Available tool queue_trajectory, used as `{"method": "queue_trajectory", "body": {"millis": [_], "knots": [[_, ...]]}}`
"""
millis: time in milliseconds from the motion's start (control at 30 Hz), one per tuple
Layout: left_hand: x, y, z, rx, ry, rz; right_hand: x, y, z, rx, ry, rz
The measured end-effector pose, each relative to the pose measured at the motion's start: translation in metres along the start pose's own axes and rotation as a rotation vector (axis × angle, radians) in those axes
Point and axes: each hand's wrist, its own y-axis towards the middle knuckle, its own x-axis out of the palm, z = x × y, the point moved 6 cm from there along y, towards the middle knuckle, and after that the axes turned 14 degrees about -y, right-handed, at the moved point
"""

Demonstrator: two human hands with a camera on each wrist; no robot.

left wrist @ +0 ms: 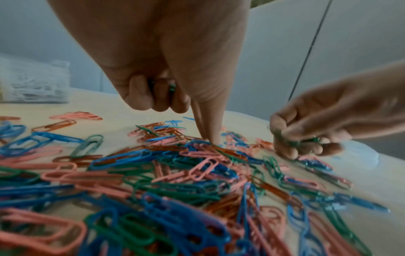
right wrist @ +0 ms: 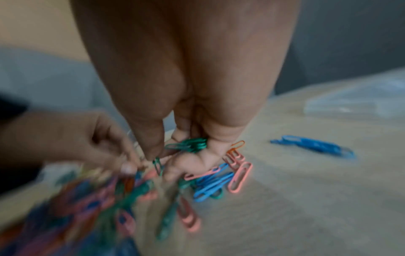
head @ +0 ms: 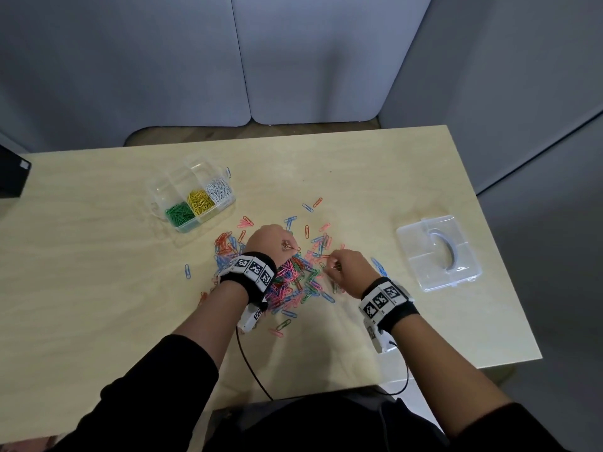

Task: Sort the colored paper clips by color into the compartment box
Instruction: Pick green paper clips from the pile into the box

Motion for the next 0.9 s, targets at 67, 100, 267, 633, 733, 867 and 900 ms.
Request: {"method": "queue_trajectory", "body": {"millis": [67,100,267,633,733,867,900], "knots": [[0.005,-0.002,0.004,0.019,0.091,-0.044,-0.004,-0.005,0.010,0.052,0.273,-0.006],[0.006,-0.002,0.005,0.015,0.099,-0.049,-0.004,-0.007,0.014,0.070,0.433,-0.033],[0.008,-0.007,0.003,-0.049,0.005,-0.040,-0.003,-0.017,0.020,0.142,1.006,-0.079],[-0.010,-0.019,-0.016,-0.126,-0.075,0.194,0.019,-0.018,-0.004,0.237,1.077,-0.328],[0.001,-0.014,-0.003,-0.067,0.062,0.075,0.009,-0.009,-0.011,0.010,0.428,-0.135],[0.004,-0.010,0.002,-0.107,0.100,0.041,0.001,-0.001,-0.032,-0.112,0.040,-0.030],[0.005,-0.009,0.003,-0.118,0.111,0.025,0.000,0.001,-0.036,-0.135,-0.027,-0.012]]}}
